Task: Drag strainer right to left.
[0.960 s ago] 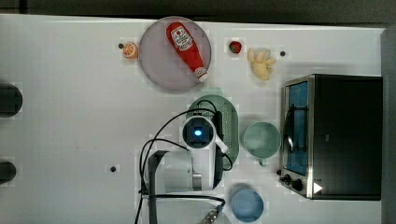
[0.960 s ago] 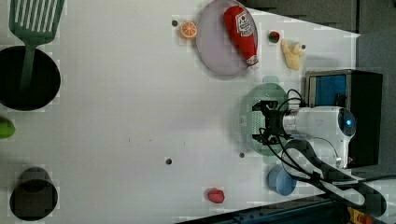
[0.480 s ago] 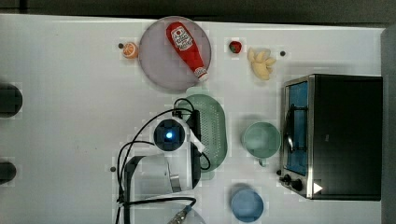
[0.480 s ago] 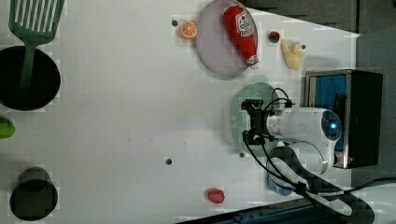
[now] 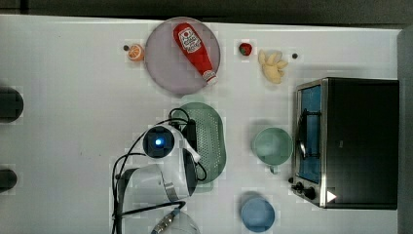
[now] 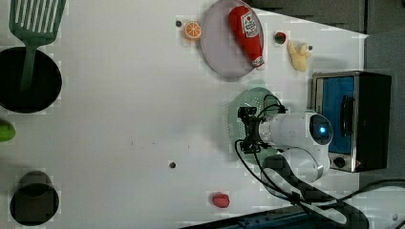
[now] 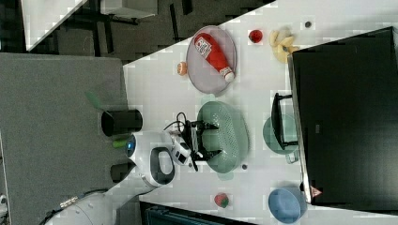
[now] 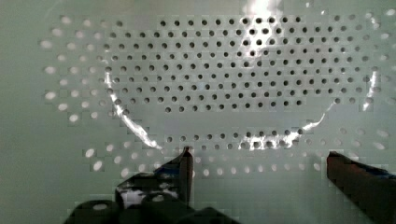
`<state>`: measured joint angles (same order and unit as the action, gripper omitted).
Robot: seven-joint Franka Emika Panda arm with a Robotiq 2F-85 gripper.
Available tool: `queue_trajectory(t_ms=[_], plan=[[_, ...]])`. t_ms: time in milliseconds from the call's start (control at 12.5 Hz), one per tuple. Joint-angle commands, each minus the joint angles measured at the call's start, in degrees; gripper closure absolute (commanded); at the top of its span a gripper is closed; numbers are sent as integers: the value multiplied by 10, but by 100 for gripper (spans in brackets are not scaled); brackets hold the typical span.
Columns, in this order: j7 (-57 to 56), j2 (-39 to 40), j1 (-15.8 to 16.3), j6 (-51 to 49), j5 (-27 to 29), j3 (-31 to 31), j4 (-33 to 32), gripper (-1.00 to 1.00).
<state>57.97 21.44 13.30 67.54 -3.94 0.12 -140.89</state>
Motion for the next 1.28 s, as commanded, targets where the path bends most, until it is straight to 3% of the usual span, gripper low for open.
queue_trajectory(t_ms=[80, 480, 960, 1280], plan=[[74, 19, 58, 7, 13, 4, 45, -100], [104, 42, 107, -25, 14, 5, 93, -100], [115, 57, 142, -69, 19, 6, 136, -100], [136, 80, 164, -84, 59, 17, 179, -100]])
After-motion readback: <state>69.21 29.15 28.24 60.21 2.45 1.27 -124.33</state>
